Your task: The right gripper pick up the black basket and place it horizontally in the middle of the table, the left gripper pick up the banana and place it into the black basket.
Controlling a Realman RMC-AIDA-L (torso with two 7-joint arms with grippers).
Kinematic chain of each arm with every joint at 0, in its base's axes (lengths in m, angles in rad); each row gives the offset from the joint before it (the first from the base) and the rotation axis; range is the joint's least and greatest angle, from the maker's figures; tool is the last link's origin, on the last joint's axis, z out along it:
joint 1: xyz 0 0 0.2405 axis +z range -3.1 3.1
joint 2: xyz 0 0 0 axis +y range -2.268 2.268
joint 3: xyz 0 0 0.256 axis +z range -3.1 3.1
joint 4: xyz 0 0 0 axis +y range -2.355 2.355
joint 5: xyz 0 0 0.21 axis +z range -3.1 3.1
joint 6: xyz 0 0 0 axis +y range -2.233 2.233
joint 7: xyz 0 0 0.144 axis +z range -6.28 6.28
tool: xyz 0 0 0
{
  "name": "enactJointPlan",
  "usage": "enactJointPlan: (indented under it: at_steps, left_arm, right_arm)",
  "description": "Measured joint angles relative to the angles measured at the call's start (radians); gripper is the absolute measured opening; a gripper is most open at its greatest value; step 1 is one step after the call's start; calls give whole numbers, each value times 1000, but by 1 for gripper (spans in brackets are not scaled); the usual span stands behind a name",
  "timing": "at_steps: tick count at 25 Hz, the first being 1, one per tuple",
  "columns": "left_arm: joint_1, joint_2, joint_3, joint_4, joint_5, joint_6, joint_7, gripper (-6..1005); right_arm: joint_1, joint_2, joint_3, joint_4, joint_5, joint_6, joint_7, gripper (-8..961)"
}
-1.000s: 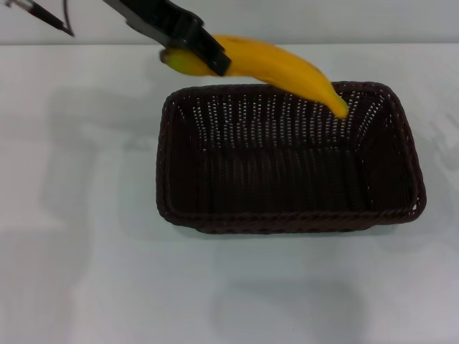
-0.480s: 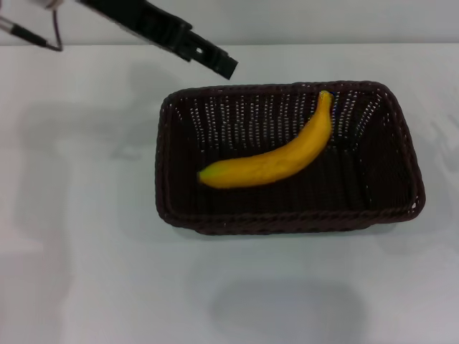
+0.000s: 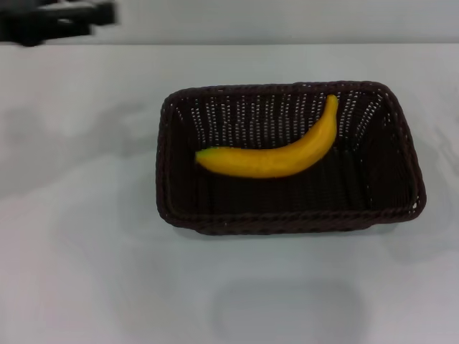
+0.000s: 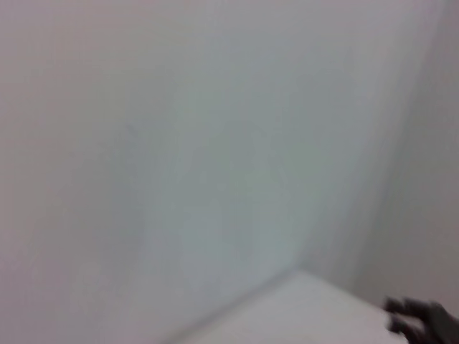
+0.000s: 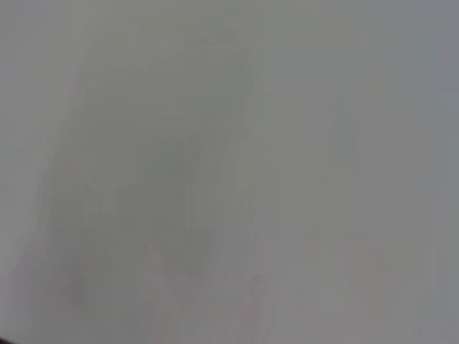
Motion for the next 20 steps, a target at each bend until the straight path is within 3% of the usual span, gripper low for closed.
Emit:
enactJointPlan:
  at_steps: [3,7,9,12,15,20]
  left_arm:
    - [108,-18,-88,-72,-118,4,202,880]
    - [211,-50,-221,-221,-225,5,500,879]
    - [240,-55,-294,-341,-281,-1,644,880]
    - [269,-42,-365,-545,-358,-16,854,880]
    - [285,-36,-391,-687,-412,-19,1025,880]
    - [312,-59,-409,-885,-547,-52,1333,879]
  right_arm:
    - [-14,3,3,-33,0,1,40,344]
    - [-29,7,2,-58,6,8,59,473]
    - [-32,7,14,-58,12,8,56,537]
    - [-34,8,67,-48,14,15,37,771]
    - [-39,8,138,-35,15,31,23,829]
    - [-35,9,232,-6,15,32,7,868]
